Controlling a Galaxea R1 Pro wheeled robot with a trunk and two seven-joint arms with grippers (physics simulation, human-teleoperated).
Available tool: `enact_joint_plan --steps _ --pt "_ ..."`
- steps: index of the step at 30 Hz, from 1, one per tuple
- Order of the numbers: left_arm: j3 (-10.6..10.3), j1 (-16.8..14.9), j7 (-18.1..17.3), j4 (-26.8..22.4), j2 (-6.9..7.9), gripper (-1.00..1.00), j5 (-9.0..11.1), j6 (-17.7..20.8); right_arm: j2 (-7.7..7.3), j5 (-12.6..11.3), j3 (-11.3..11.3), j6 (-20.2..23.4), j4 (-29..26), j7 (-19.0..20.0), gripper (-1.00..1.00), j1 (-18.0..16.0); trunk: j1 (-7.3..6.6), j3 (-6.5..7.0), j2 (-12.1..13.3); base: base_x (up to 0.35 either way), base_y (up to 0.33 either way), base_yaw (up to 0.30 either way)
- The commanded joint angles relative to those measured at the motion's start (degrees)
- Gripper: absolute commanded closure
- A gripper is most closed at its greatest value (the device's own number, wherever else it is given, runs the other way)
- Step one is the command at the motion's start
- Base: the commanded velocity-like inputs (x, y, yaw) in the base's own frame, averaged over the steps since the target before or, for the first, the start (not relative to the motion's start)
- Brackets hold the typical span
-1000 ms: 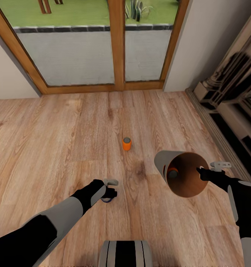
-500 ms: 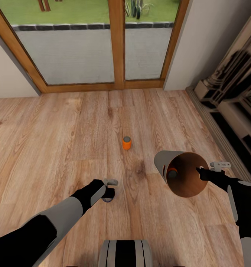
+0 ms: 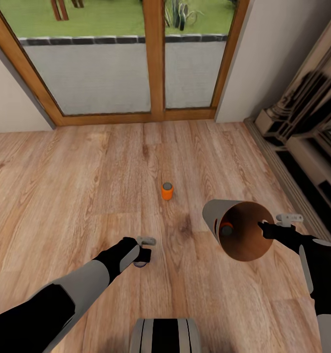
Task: Put the three can of soda from the living room inside the tash can in the kitchen.
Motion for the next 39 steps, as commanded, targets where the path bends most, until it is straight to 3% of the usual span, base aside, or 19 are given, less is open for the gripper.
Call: enact_joint_plan --steps 1,20,25,29,33,35,39 --pt "-0.38 -0.04 0.39 -0.14 0.06 1.00 0.54 0.18 0.03 0.01 -0.06 0.30 -0.09 0.58 1.00 -0.05 -0.04 0.20 0.00 0.000 0.000 0.000" --pt "-0.38 -0.02 0.20 -0.57 0.16 1.00 0.49 0.37 0.05 -0.16 0.04 0.35 0.07 0.54 1.00 0.04 -0.53 4.40 0.25 0.000 0.000 0.000" --pt "-0.27 -0.03 -0.42 -0.91 0.36 1.00 0.53 2.26 0.03 0.04 2.75 1.13 0.06 0.53 1.00 0.04 -0.65 5.51 0.32 0.000 0.000 0.000" --pt "-0.24 -0.02 -1.54 -2.66 0.43 1.00 0.55 4.41 -0.02 0.08 3.94 4.46 0.03 0.51 1.00 0.04 -0.76 6.40 0.37 0.000 0.000 0.000" --pt "-0.21 0.06 -2.19 -10.68 0.68 1.00 0.79 10.81 -0.10 0.09 5.29 7.75 -0.03 0.51 1.00 0.04 -0.86 7.28 0.43 0.000 0.000 0.000" --pt "0.21 0.74 -2.25 -16.70 2.14 1.00 2.78 14.89 -0.15 0.09 5.72 10.32 -0.58 0.50 1.00 0.04 -1.11 7.69 0.84 0.000 0.000 0.000" --pt "1.71 1.76 -2.27 -26.32 7.48 1.00 7.52 19.96 -0.39 0.11 5.96 15.30 -2.16 0.51 1.00 0.01 -1.98 8.40 2.45 0.000 0.000 0.000"
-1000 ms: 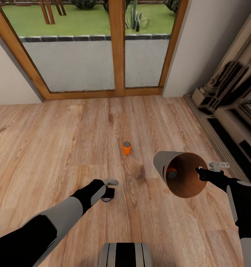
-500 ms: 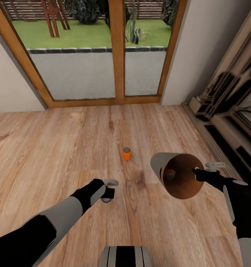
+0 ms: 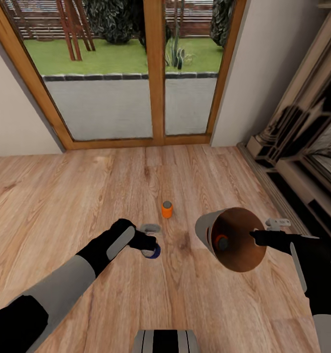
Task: Put the three can of soda from the living room inside the tash can in the kitchen.
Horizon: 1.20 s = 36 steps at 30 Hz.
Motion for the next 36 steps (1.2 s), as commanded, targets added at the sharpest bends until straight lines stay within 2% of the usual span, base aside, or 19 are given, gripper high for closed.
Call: enact_joint_plan --steps 1,3,5,7,8,11,12,13,14,16,19,25,26,31,33,36 --pt "-0.12 0.03 0.54 -1.28 0.88 1.00 1.34 0.64 -0.04 -0.42 -0.04 1.03 -0.22 0.59 1.00 -0.07 -0.23 0.14 0.40 0.000 0.000 0.000" --pt "0.47 0.16 0.57 -4.83 3.45 1.00 3.50 2.12 -0.22 -0.38 -0.06 3.81 -0.64 0.58 1.00 -0.14 -0.67 0.50 1.20 0.000 0.000 0.000" --pt "0.74 0.21 0.59 -6.61 5.13 1.00 4.75 2.97 -0.32 -0.37 -0.07 6.52 -1.40 0.52 1.00 -0.21 -1.11 0.86 2.00 0.000 0.000 0.000" --pt "0.86 0.23 0.60 -7.49 5.97 1.00 5.24 3.47 -0.36 -0.38 -0.04 7.93 -1.85 0.25 1.00 -0.24 -1.55 1.22 2.81 0.000 0.000 0.000" --pt "0.97 0.24 0.61 -8.77 7.12 1.00 5.70 4.26 -0.38 -0.37 0.35 9.27 -2.72 -0.18 1.00 -0.26 -1.77 1.40 3.21 0.000 0.000 0.000" --pt "1.03 0.25 0.57 -11.40 8.58 1.00 6.48 5.25 -0.41 -0.36 1.66 10.42 -3.70 -0.55 1.00 -0.29 -2.43 1.94 4.41 0.000 0.000 0.000" --pt "1.05 0.27 0.55 -13.28 9.39 1.00 7.78 5.82 -0.42 -0.36 2.14 11.29 -3.97 -0.67 1.00 -0.37 -2.65 2.12 4.81 0.000 0.000 0.000" --pt "1.06 0.44 0.59 -16.67 10.72 1.00 10.94 6.91 -0.38 0.40 2.68 11.29 -4.20 -0.94 1.00 -1.10 -2.87 2.30 5.21 0.000 0.000 0.000" --pt "1.06 0.56 0.59 -17.81 11.15 1.00 11.97 7.21 -0.30 1.06 2.85 11.29 -4.25 -1.01 1.00 -1.41 -3.09 2.48 5.61 0.000 0.000 0.000" --pt "1.02 0.86 0.61 -22.11 12.49 1.00 14.96 7.71 0.05 4.30 3.62 11.29 -4.28 -1.17 1.00 -2.33 -3.53 2.84 6.41 0.000 0.000 0.000" --pt "0.95 1.04 0.65 -27.32 13.15 1.00 16.63 7.71 0.30 6.46 4.95 11.29 -4.17 -1.24 1.00 -2.84 -4.19 3.38 7.62 0.000 0.000 0.000" --pt "0.91 1.12 0.69 -35.37 13.48 1.00 17.87 7.71 0.96 7.48 7.62 11.29 -3.08 -1.27 1.00 -3.05 -5.50 4.45 10.02 0.000 0.000 0.000" --pt "0.90 1.13 0.73 -37.42 13.53 1.00 18.62 7.71 1.20 7.60 7.98 11.29 -2.57 -1.27 1.00 -3.08 -5.72 4.63 10.43 0.000 0.000 0.000" --pt "0.81 1.15 0.78 -40.51 13.84 1.00 19.70 7.71 1.44 7.70 8.28 11.29 -2.04 -1.27 1.00 -3.09 -6.82 5.53 12.43 0.000 0.000 0.000" --pt "0.80 1.14 0.79 -43.29 13.90 1.00 20.71 7.71 1.48 7.72 8.49 11.29 -1.26 -1.27 1.00 -3.10 -6.82 5.53 12.43 0.000 0.000 0.000" --pt "0.79 1.14 0.80 -44.79 13.91 1.00 22.11 7.71 1.49 7.72 9.17 11.29 -0.75 -1.28 1.00 -3.12 -6.82 5.53 12.43 0.000 0.000 0.000"
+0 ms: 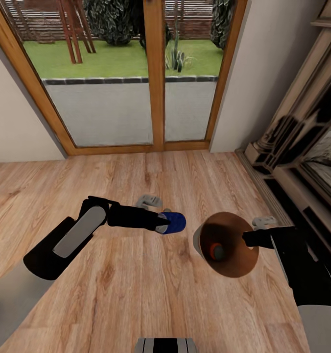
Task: Put the three can of soda from the living room inside the tash can in the kitchen.
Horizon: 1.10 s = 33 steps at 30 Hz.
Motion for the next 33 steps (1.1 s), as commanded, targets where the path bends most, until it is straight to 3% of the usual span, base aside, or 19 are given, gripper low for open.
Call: enact_joint_plan --steps 1,4,11,14,20,23,30,31,33 --pt "-0.10 -0.05 0.59 -0.27 0.04 1.00 0.89 0.06 0.01 -0.84 0.14 0.40 0.02 0.62 1.00 -0.07 -0.01 -0.03 -0.02 0.000 0.000 0.000" --pt "-0.25 -0.05 0.47 -1.32 0.05 1.00 2.79 0.06 0.38 -0.84 0.63 0.40 0.85 0.54 1.00 -0.13 -0.01 -0.03 -0.02 0.000 0.000 0.000" --pt "-0.54 -0.05 0.28 -2.22 -0.47 1.00 3.58 0.06 1.07 -0.77 0.75 0.40 3.11 0.45 1.00 -1.41 -0.01 -0.03 -0.02 0.000 0.000 0.000" --pt "-0.61 -0.05 -0.90 -2.49 -0.64 1.00 5.61 0.06 1.21 -0.76 0.83 0.40 4.06 0.44 1.00 -2.12 -0.01 -0.03 -0.02 0.000 0.000 0.000" --pt "-0.67 -0.05 -4.22 -2.60 -1.39 1.00 6.63 0.06 1.60 -0.75 2.98 0.40 4.47 0.42 1.00 -3.00 -0.01 -0.03 -0.02 0.000 0.000 0.000" --pt "-0.74 -0.05 -7.35 -2.62 -1.69 1.00 6.75 0.06 2.75 -0.69 3.52 0.40 4.75 0.37 1.00 -3.33 -0.01 -0.03 -0.02 0.000 0.000 0.000" --pt "-0.76 -0.05 -8.32 -2.62 -2.23 1.00 6.78 0.06 5.51 -0.12 4.41 0.40 6.44 0.35 1.00 -4.19 -0.01 -0.03 -0.02 0.000 0.000 0.000" --pt "-0.76 -0.05 -8.29 -2.62 -2.39 1.00 6.76 0.06 5.89 0.42 4.65 0.40 6.84 0.35 1.00 -4.42 -0.01 -0.03 -0.02 0.000 0.000 0.000" --pt "-0.76 -0.05 -7.94 -2.55 -3.01 1.00 6.40 0.06 7.20 3.77 5.33 0.40 7.71 0.35 1.00 -5.18 -0.01 -0.03 -0.02 0.000 0.000 0.000"
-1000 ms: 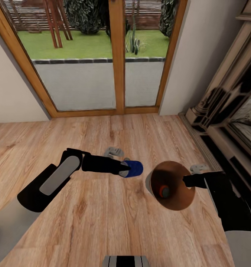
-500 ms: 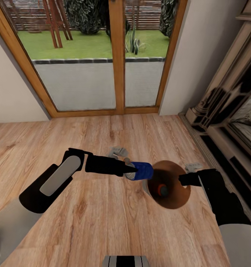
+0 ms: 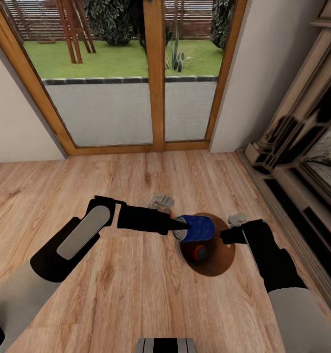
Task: Put the three can of soda from the living room inside the tash can in the kitchen.
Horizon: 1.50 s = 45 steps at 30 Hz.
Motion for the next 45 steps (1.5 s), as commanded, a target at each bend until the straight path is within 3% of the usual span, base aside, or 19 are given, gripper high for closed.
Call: enact_joint_plan --steps 1,4,10,14,16,20,24,34,41,45 --pt "-0.05 -0.05 0.08 0.00 -0.06 1.00 -0.14 0.07 0.28 0.86 0.09 0.22 0.02 0.62 1.00 -0.18 -0.02 -0.03 -0.02 0.000 0.000 0.000" --pt "-0.03 -0.05 3.80 0.11 -0.51 1.00 -0.41 0.07 1.93 3.40 0.42 0.22 0.14 0.63 1.00 -0.55 -0.02 -0.03 -0.02 0.000 0.000 0.000" --pt "-0.38 -0.05 10.77 0.37 -2.60 1.00 -0.45 0.07 3.04 4.11 0.57 0.22 0.11 0.61 1.00 -0.75 -0.02 -0.03 -0.02 0.000 0.000 0.000" --pt "-3.13 -0.05 16.11 0.60 -4.16 1.00 -0.46 0.07 3.27 4.47 0.59 0.22 0.08 0.60 1.00 -1.16 -0.02 -0.03 -0.02 0.000 0.000 0.000" --pt "-4.30 -0.05 17.88 0.68 -5.12 1.00 -0.43 0.07 3.73 5.84 0.58 0.22 0.07 0.60 1.00 -1.47 -0.02 -0.03 -0.02 0.000 0.000 0.000" --pt "-5.35 0.20 19.42 1.12 -7.14 1.00 -0.55 0.07 5.03 8.60 0.53 0.22 0.04 0.60 1.00 -1.66 -0.02 -0.03 -0.02 0.000 0.000 0.000" --pt "-5.85 0.97 21.44 1.34 -7.87 1.00 -0.55 0.07 5.47 9.71 0.52 0.22 0.00 0.60 1.00 -1.75 -0.02 -0.03 -0.02 0.000 0.000 0.000" --pt "-6.71 1.77 26.00 1.72 -8.74 1.00 -0.61 0.07 5.69 10.36 0.51 0.22 0.00 0.60 1.00 -2.05 -0.02 -0.03 -0.02 0.000 0.000 0.000" --pt "-7.23 2.67 28.56 3.01 -10.25 1.00 -0.70 0.07 7.27 10.52 0.51 0.22 -0.01 0.60 1.00 -2.10 -0.02 -0.03 -0.02 0.000 0.000 0.000" --pt "-8.30 2.86 28.72 4.16 -10.81 1.00 -2.96 0.07 8.34 11.84 0.51 0.22 -0.02 0.60 1.00 -2.13 -0.02 -0.03 -0.02 0.000 0.000 0.000"
